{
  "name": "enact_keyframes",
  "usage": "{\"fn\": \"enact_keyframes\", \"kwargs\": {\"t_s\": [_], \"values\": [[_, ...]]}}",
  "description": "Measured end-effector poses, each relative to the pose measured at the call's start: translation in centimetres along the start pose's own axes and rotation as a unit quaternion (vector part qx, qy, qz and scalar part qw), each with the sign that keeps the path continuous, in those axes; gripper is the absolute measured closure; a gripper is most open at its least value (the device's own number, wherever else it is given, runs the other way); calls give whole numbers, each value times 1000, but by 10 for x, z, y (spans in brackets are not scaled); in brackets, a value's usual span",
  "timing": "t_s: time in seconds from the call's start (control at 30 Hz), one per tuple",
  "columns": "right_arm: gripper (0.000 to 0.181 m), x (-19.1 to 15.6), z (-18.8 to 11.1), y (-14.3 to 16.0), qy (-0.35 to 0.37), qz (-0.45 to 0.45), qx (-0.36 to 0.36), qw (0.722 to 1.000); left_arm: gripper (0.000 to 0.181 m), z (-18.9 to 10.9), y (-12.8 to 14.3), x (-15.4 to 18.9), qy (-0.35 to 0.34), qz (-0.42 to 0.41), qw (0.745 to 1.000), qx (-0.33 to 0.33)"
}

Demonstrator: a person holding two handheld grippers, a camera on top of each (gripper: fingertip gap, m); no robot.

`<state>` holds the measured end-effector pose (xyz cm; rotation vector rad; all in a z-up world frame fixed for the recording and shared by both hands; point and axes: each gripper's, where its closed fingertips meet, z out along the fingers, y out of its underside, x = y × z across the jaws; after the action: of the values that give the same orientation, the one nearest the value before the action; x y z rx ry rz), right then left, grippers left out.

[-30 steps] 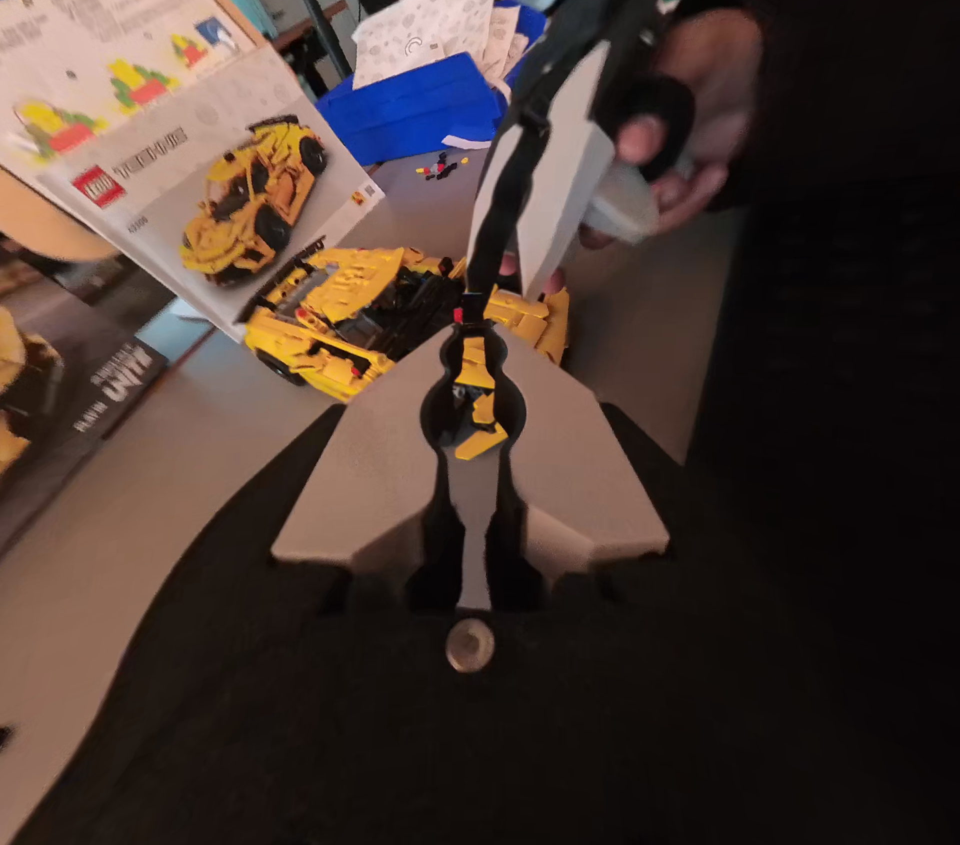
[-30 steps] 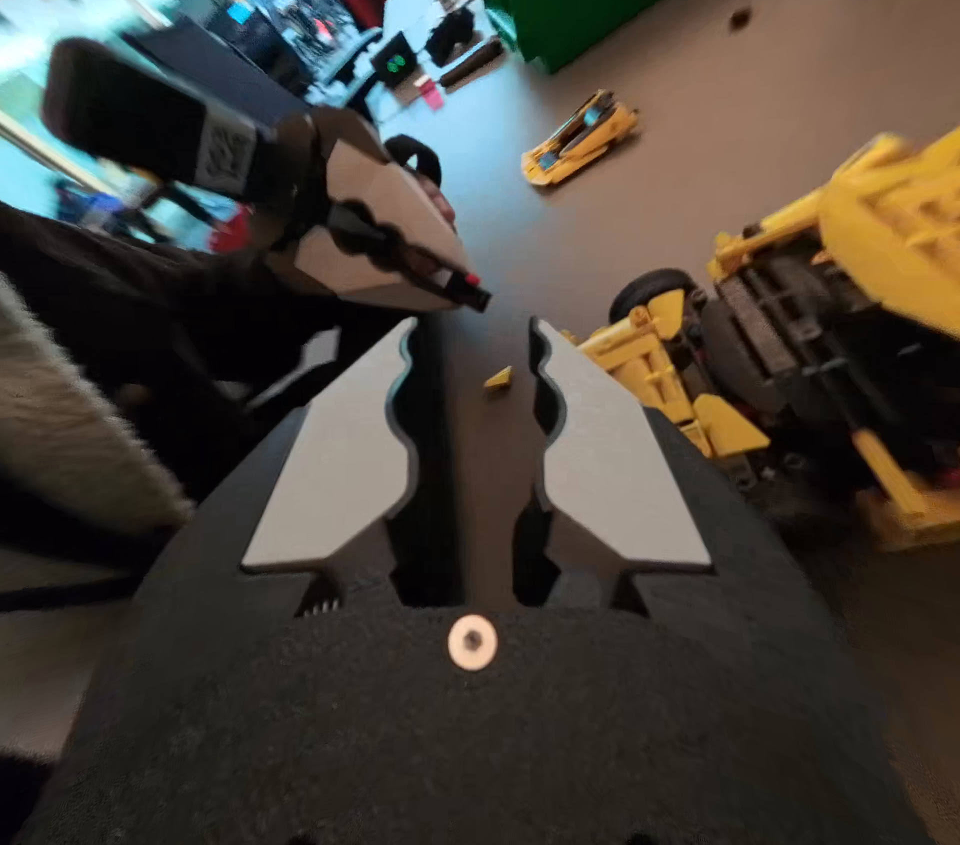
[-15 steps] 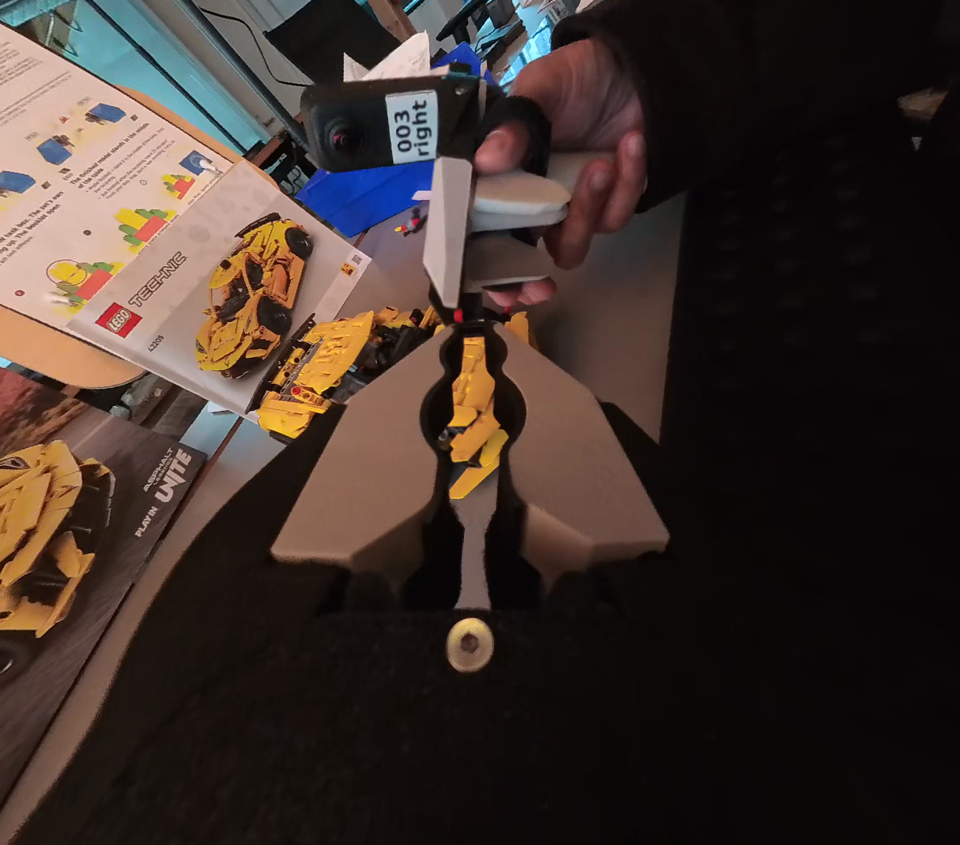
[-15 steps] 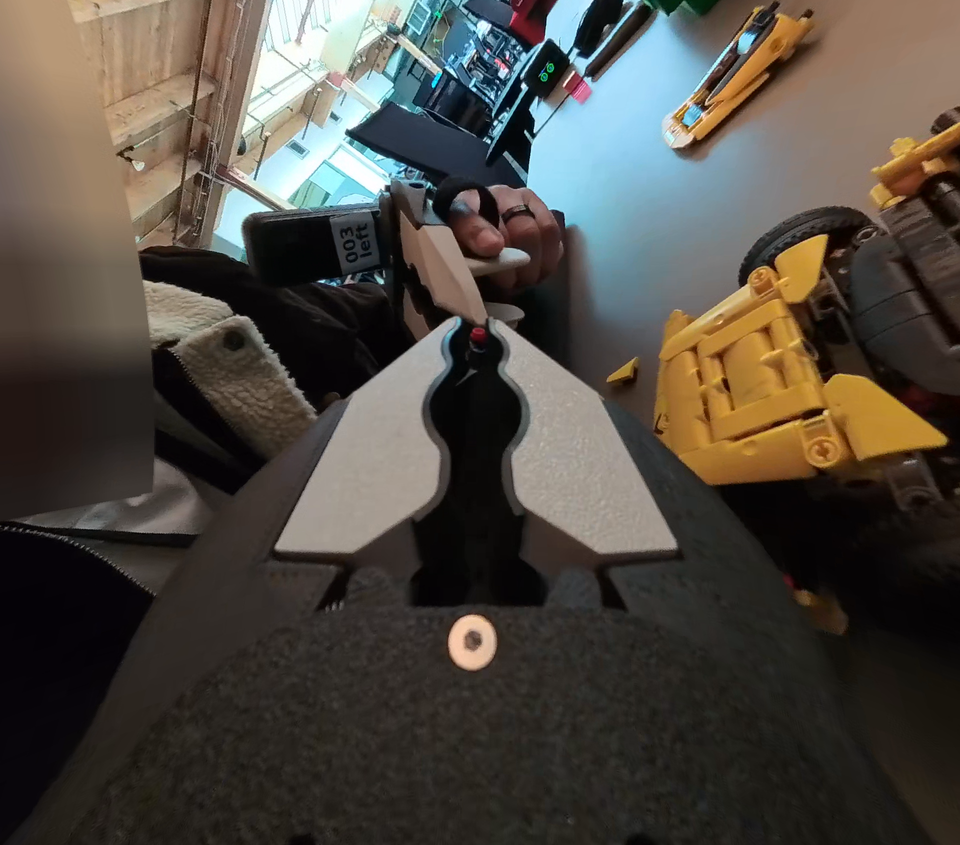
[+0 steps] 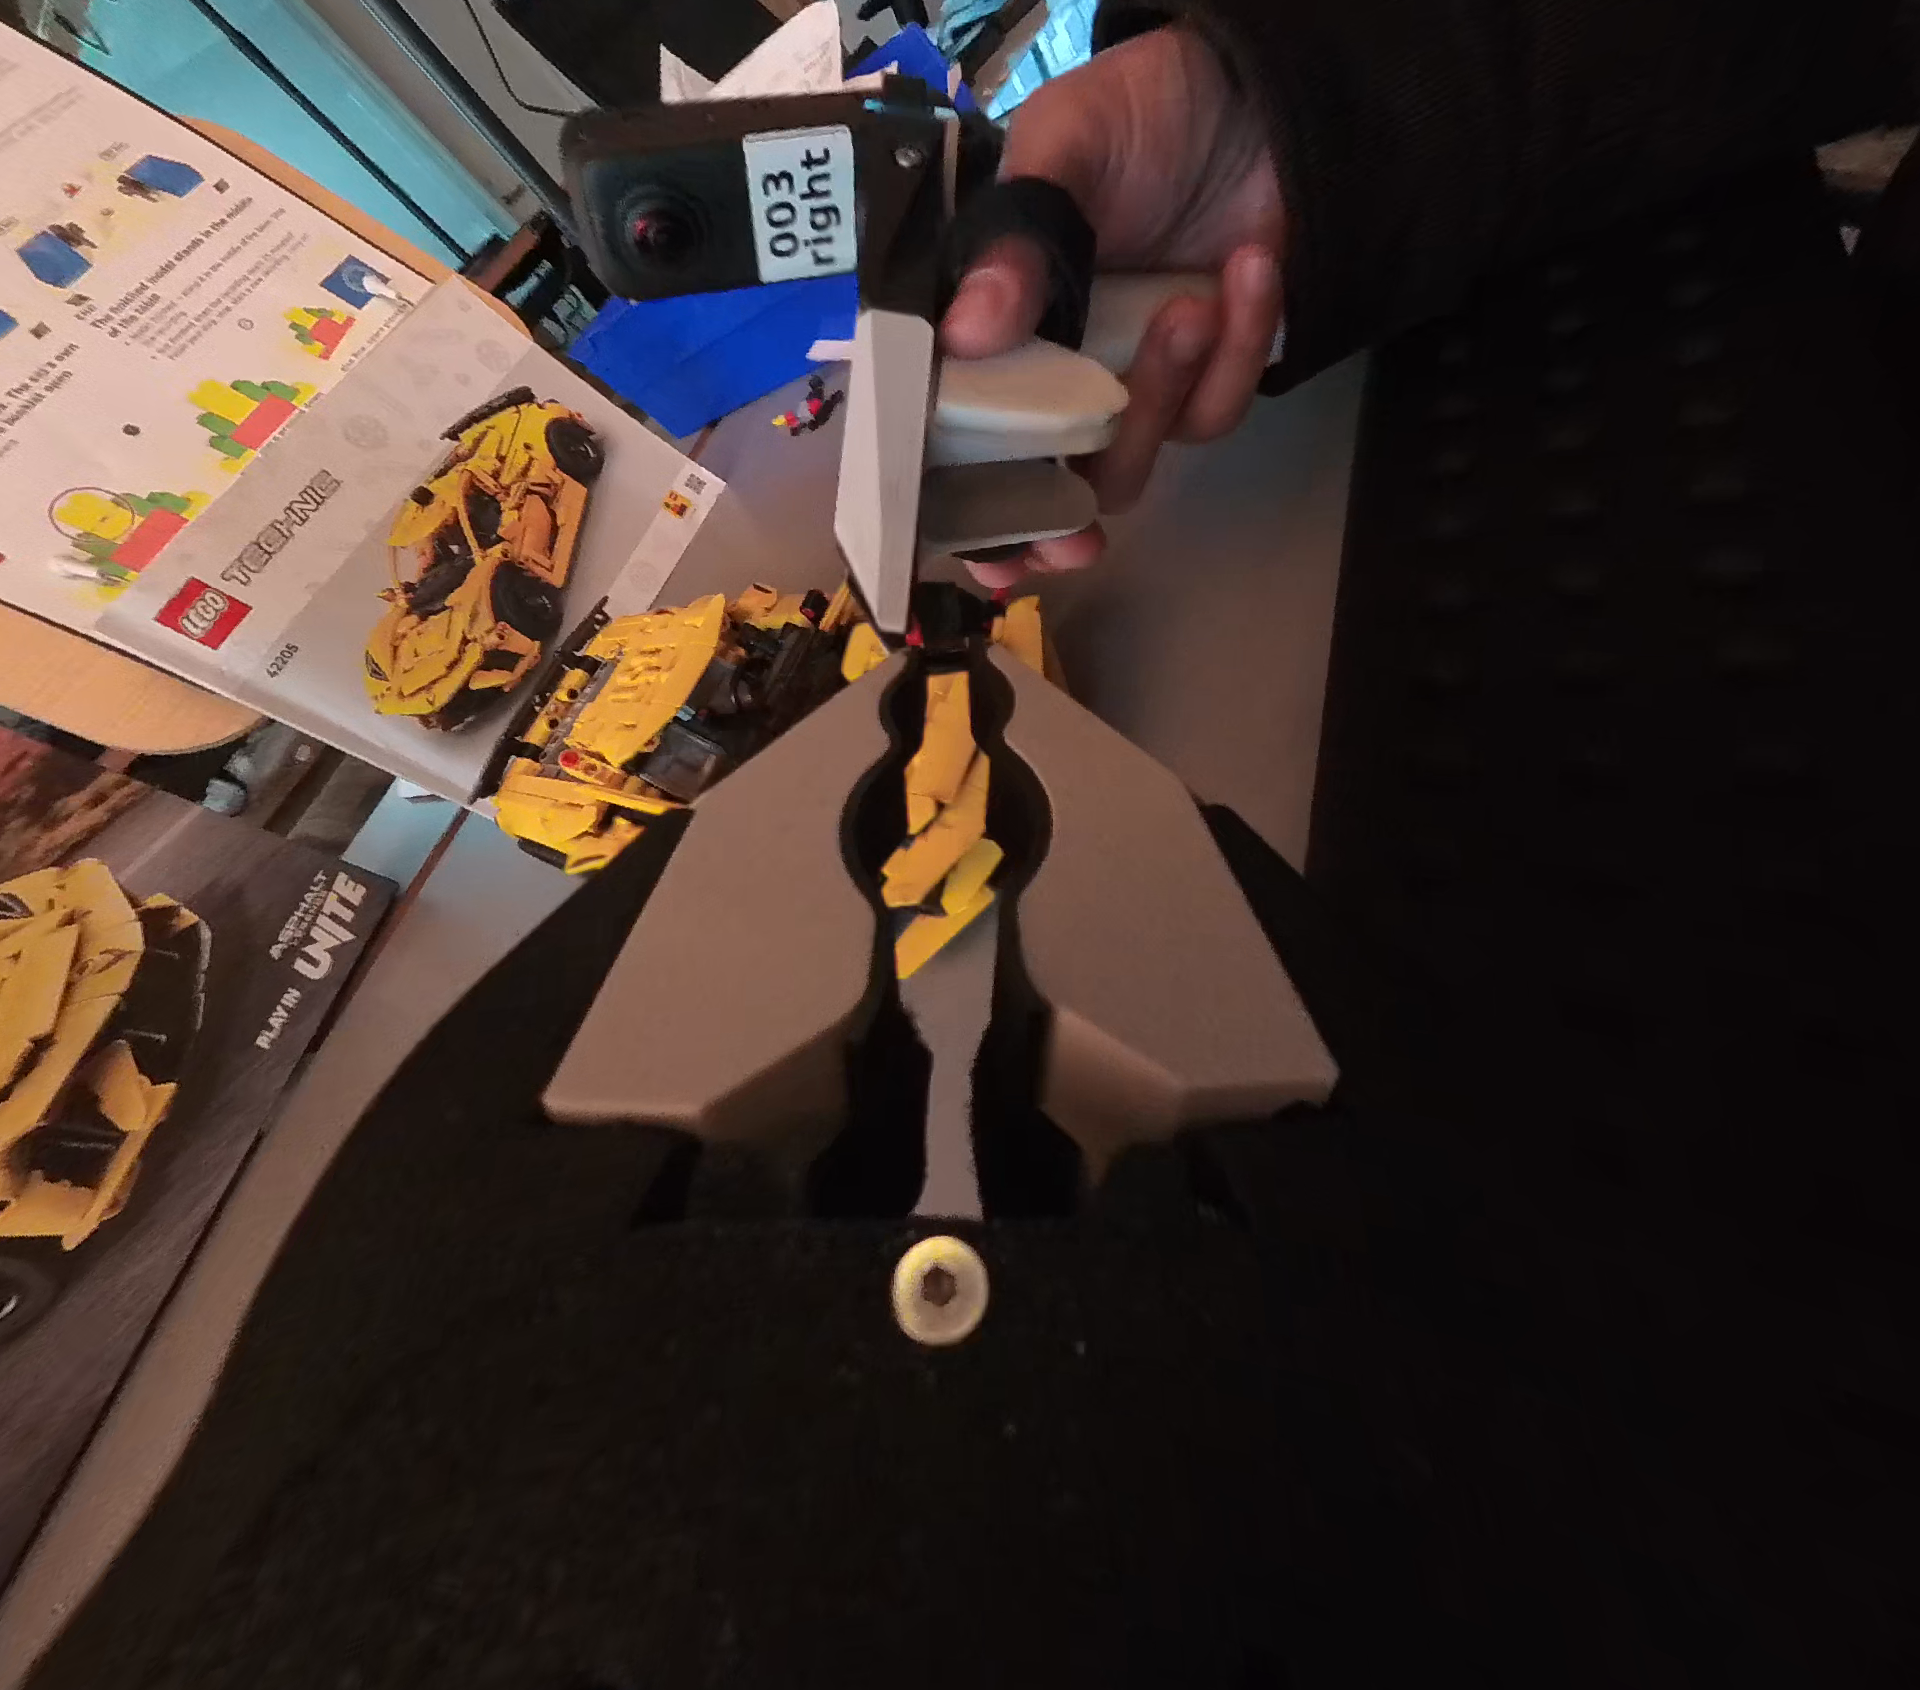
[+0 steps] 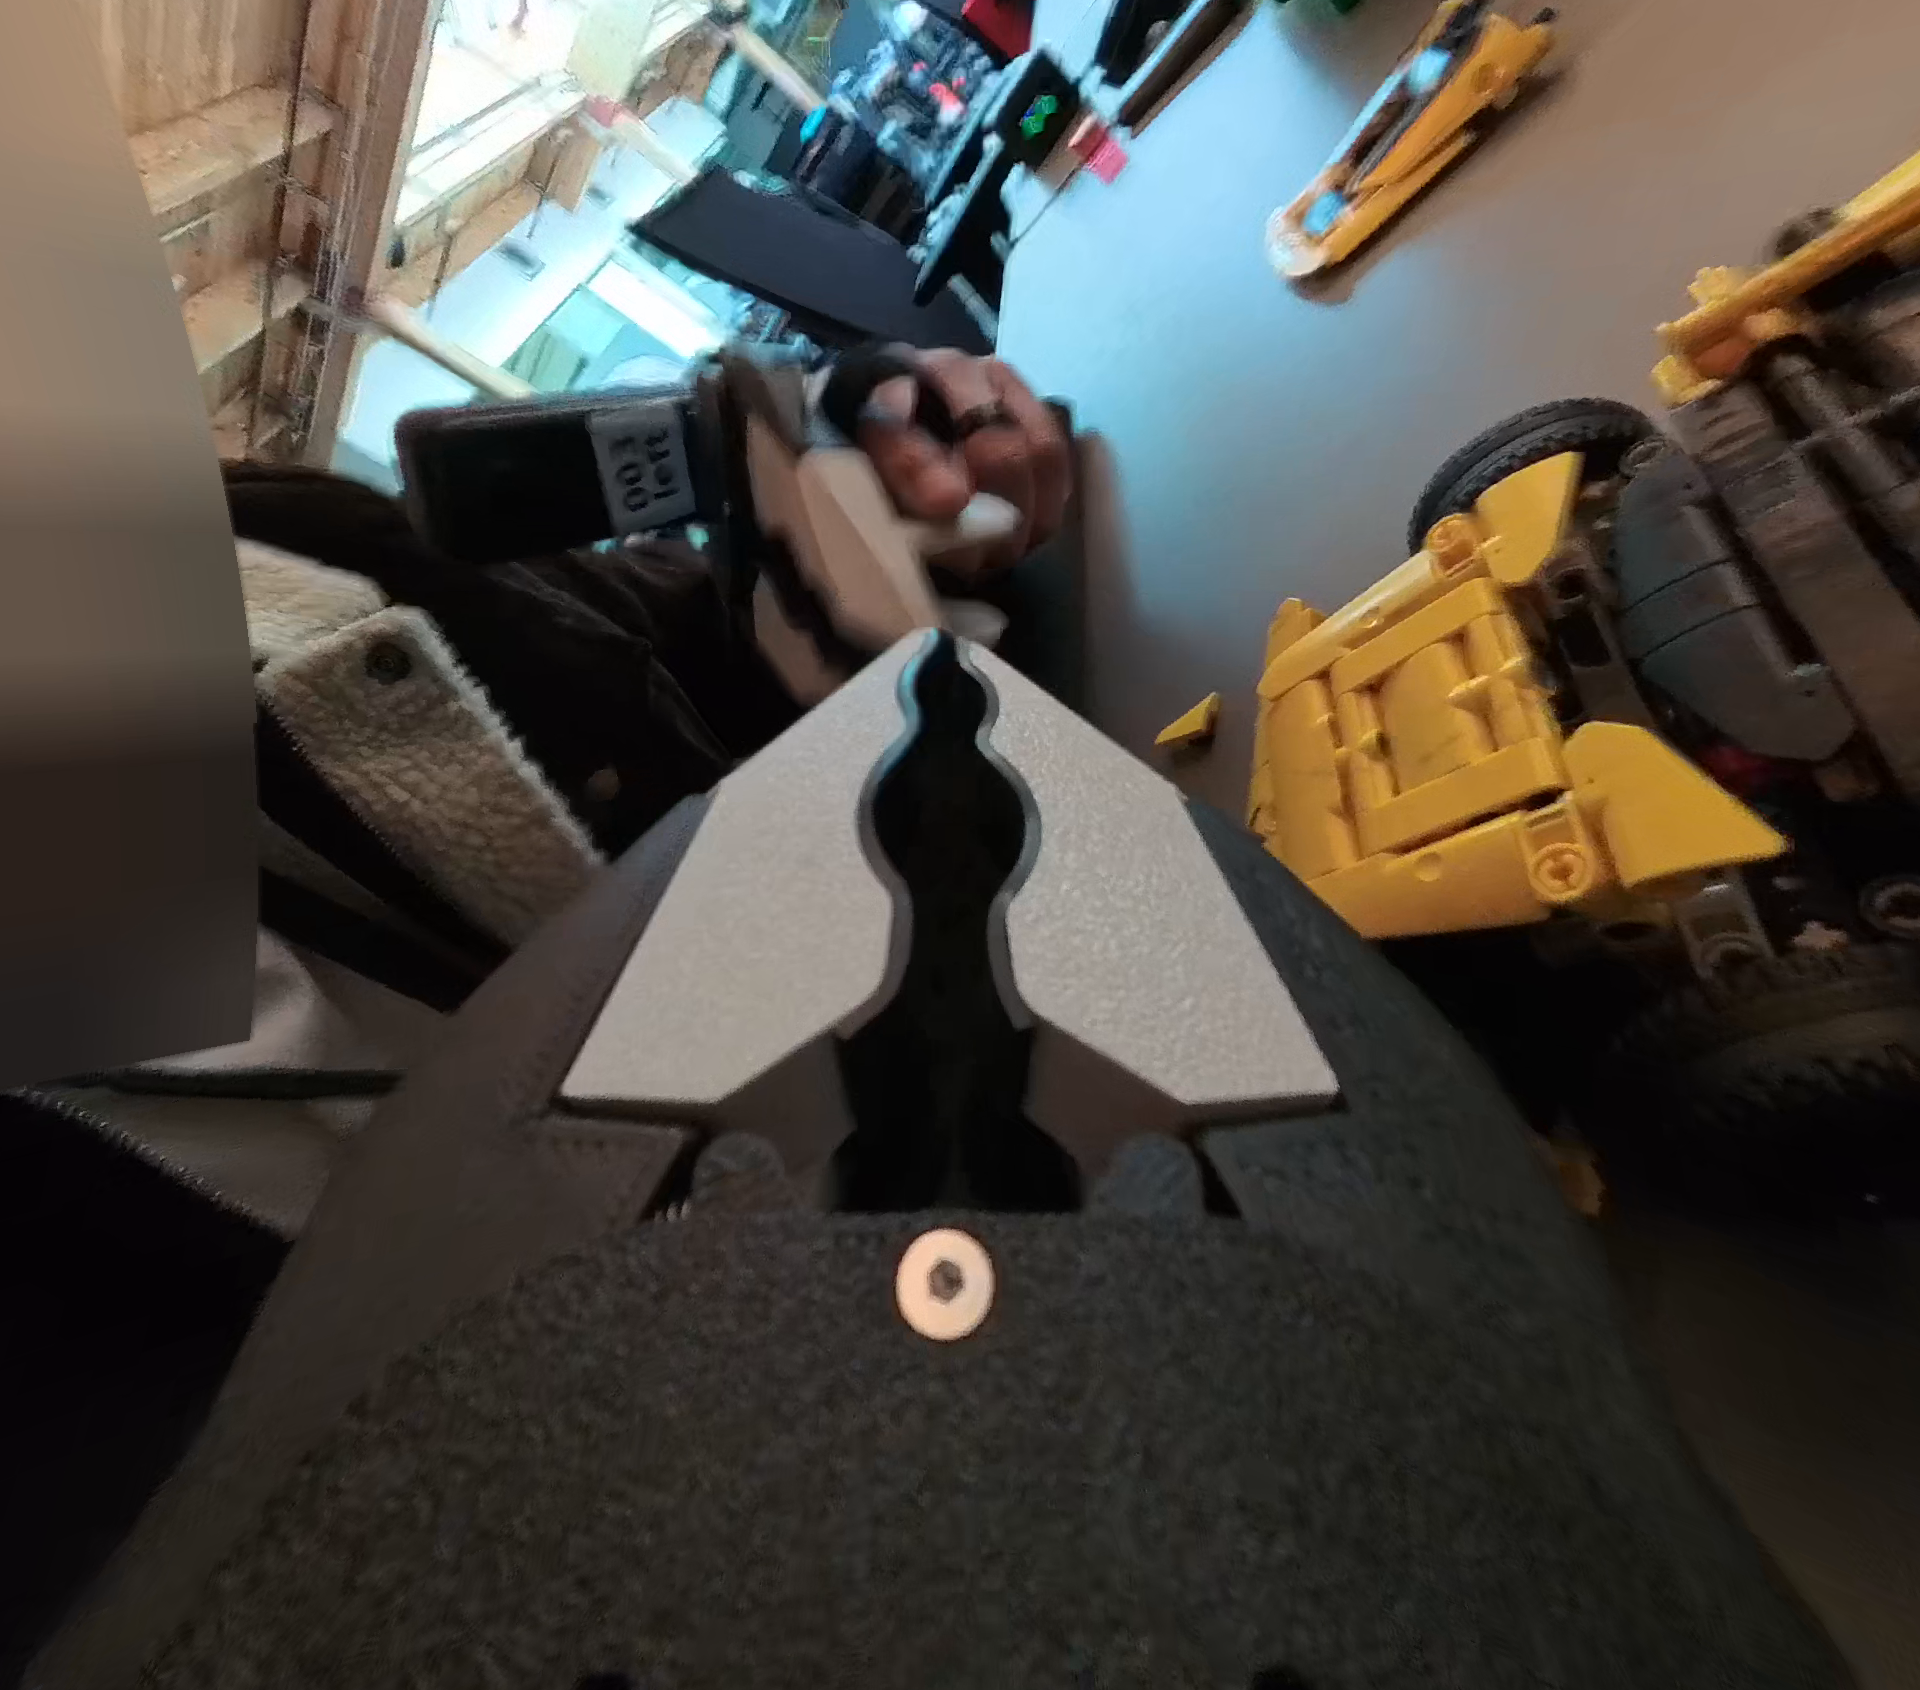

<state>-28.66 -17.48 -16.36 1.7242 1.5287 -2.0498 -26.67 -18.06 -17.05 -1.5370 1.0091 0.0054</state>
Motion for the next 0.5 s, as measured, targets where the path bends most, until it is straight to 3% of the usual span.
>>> {"fn": "enact_keyframes", "kwargs": {"t_s": [0.07, 0.1, 0.13, 0.2, 0.27, 0.5], "values": [[181, -8, -7, -24, -43, 35, 70, 996, 174, 8, 2, 25, 50, 15, 999, -17], [181, -4, -10, -25, -32, 32, 73, 996, 174, 11, 5, 26, 36, 45, 998, -32], [181, 3, -12, -21, -3, 17, 61, 998, 174, 11, 5, 21, 24, 45, 998, -31], [181, 1, -12, -16, -11, 24, 50, 998, 174, 6, 2, 9, 16, 3, 1000, -12], [181, 11, -12, -10, 32, -1, 22, 999, 174, 4, 0, 4, -2, 18, 1000, -5], [174, 3, -12, 2, 11, -14, -15, 1000, 174, 0, 0, -2, -9, 4, 1000, 1]]}}
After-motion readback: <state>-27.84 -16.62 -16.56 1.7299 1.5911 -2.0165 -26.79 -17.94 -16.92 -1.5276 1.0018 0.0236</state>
